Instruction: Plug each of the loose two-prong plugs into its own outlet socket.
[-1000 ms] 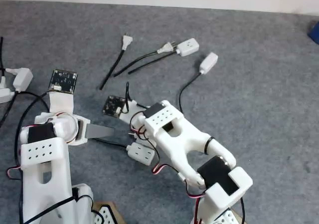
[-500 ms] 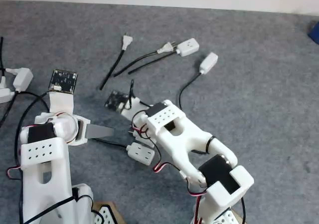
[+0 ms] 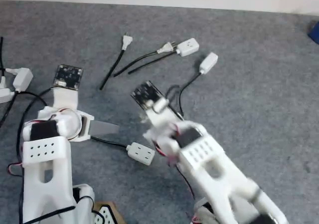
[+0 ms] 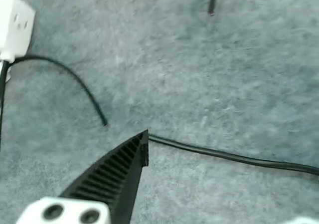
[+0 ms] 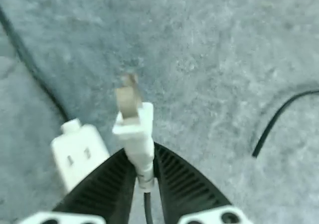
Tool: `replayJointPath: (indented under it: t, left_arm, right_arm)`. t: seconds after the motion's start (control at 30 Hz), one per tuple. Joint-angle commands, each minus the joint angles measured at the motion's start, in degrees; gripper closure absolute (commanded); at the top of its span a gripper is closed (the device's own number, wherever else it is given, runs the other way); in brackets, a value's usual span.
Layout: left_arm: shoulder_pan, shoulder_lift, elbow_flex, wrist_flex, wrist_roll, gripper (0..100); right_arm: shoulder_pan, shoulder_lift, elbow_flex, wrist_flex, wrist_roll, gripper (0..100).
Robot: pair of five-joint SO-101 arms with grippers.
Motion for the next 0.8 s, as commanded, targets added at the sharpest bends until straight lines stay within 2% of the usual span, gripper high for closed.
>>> replayJointPath:
  t: [0.0,0.23,0.77]
  left_arm:
    - [4.00,-0.13,-2.86,0.09,0.09,45]
    - [11.30,-0.13,-7.16,0.53,5.10,45]
    - [12.97,-0.48,-8.04,2.64,5.63,45]
  right_arm:
    - [-1.19,-13.05,4.79,-0.40,-1.49,99.2]
    - [-3.82,-14.64,7.08,-1.36,-1.41,99.2]
    - [-1.27,-14.55,9.27,-3.38,-1.32,99.2]
